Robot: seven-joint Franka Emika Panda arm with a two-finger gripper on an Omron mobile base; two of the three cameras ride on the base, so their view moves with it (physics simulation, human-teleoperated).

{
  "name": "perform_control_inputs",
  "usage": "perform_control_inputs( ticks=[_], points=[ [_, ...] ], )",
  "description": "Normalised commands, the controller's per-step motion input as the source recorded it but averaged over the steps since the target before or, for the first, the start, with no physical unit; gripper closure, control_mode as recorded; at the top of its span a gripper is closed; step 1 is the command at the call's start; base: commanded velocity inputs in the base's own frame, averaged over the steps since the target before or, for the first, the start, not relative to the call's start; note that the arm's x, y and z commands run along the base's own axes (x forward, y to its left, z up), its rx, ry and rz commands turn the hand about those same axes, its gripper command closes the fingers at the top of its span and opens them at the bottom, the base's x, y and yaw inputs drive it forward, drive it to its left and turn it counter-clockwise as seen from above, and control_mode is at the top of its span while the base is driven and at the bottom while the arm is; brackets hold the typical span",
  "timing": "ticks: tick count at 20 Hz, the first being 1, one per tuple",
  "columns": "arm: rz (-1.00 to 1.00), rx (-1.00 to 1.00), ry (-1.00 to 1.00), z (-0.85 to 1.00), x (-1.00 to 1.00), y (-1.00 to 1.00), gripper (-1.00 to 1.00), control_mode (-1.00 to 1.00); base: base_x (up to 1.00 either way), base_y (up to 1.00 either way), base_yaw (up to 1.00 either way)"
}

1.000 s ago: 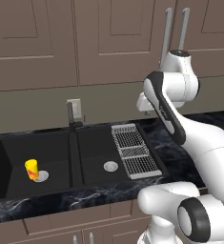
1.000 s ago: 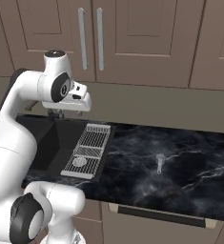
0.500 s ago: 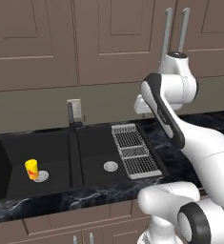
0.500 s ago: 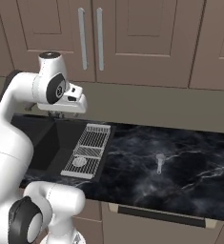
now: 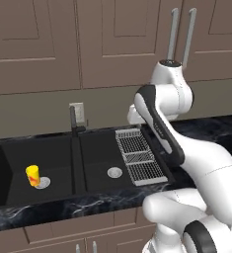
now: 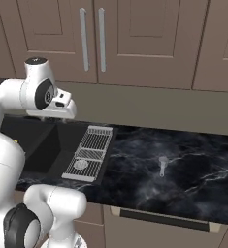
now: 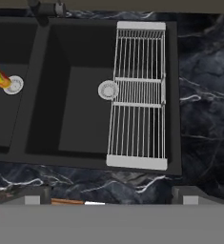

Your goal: Move any existing items from the left basin to the right basin for drying. Then move the measuring cup from the counter to the left basin of the sink for washing.

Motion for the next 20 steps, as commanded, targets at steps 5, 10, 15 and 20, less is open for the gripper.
perform_control_inputs(
  ticks=[5,10,15,20],
  points=[
    [0.0,0.0,0.02,-0.09,0.0,0.58,-1.0,-1.0,0.0,0.0,0.0],
    [0.0,0.0,0.03,-0.11,0.0,0.54,-1.0,-1.0,0.0,0.0,0.0],
    [0.0,0.0,0.04,-0.13,0.0,0.55,-1.0,-1.0,0.0,0.0,0.0],
    [0.0,0.0,0.07,-0.15,0.0,0.51,-1.0,-1.0,0.0,0.0,0.0]
  ],
)
